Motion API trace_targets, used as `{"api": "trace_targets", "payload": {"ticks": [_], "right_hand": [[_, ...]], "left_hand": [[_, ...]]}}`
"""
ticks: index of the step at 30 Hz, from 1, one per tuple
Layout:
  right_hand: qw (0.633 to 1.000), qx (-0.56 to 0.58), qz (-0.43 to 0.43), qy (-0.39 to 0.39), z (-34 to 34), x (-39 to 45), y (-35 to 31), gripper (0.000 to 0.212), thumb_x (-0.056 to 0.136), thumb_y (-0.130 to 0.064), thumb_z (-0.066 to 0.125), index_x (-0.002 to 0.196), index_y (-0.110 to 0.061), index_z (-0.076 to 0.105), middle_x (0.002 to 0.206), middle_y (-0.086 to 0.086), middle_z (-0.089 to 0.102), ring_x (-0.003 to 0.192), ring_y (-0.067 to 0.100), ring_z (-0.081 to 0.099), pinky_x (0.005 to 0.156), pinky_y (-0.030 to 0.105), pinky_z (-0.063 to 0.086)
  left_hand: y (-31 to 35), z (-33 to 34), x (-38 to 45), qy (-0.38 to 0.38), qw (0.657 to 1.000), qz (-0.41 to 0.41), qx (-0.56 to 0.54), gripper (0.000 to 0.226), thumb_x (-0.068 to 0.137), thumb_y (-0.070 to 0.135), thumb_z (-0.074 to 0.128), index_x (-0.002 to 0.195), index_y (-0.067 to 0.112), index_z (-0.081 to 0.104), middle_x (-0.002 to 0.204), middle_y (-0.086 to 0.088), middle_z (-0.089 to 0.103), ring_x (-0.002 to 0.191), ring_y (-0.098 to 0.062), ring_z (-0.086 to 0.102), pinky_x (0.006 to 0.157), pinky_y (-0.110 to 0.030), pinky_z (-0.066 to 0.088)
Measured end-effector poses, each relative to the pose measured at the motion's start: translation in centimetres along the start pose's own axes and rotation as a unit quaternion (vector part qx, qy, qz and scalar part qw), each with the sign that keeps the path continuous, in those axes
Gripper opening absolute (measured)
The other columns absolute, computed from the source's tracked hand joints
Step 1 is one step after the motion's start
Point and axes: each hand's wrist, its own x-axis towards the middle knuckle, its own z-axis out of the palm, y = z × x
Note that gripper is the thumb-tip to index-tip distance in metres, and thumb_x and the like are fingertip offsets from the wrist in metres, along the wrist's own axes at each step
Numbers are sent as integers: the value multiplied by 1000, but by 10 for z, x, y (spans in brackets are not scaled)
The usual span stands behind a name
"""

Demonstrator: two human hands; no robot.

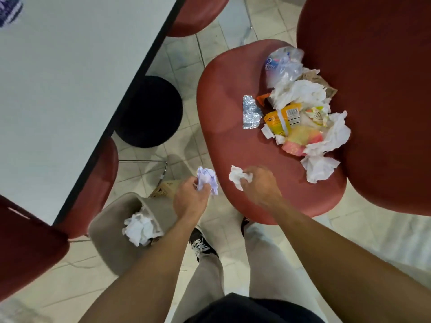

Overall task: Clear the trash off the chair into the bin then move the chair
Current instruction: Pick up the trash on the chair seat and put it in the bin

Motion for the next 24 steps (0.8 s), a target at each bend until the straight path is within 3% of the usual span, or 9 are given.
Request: {"api": "trace_targets", "payload": {"ticks": [6, 10, 14, 17, 21, 24], "right_hand": [[999, -22, -31, -33, 42, -25, -63, 30, 87, -26, 59, 114, -14, 66, 112, 9, 65, 99, 28, 62, 83, 32, 48], [995, -38, -57, -65, 74, -46, -101, 28, 87, -27, 60, 111, -13, 67, 107, 10, 67, 95, 29, 63, 80, 33, 50], [991, -53, -70, -102, 112, -64, -134, 30, 87, -27, 61, 113, -14, 66, 114, 10, 65, 100, 27, 61, 80, 28, 45], [988, -59, -72, -124, 141, -77, -154, 34, 88, -26, 62, 119, -13, 64, 120, 11, 64, 108, 27, 60, 89, 30, 46], [985, -35, -50, -160, 175, -93, -179, 37, 87, -28, 66, 122, -16, 63, 121, 8, 64, 108, 25, 61, 89, 27, 46], [983, -19, -45, -179, 191, -97, -187, 39, 86, -33, 67, 121, -16, 63, 119, 6, 66, 108, 24, 61, 88, 26, 46]], "left_hand": [[-66, -55, -25, 51, 995, -64, -60, 27, 82, 44, 54, 75, 19, 59, 73, 2, 64, 73, -25, 59, 66, -32, 46], [-114, -86, -38, 80, 987, -121, -66, 26, 82, 41, 59, 79, 16, 65, 80, -4, 68, 79, -28, 61, 68, -32, 46], [-165, -112, -50, 79, 978, -181, -73, 29, 79, 46, 57, 84, 18, 64, 78, 0, 62, 79, -27, 59, 66, -31, 45], [-196, -126, -55, 80, 967, -228, -79, 29, 80, 46, 60, 81, 18, 60, 78, -1, 60, 77, -27, 55, 69, -32, 43], [-236, -136, -51, 76, 966, -237, -63, 43, 78, 56, 65, 86, 13, 61, 91, -8, 66, 81, -29, 55, 69, -33, 41], [-252, -139, -43, 63, 972, -222, -33, 54, 79, 61, 63, 95, 10, 67, 99, -12, 68, 97, -37, 60, 74, -36, 43]]}}
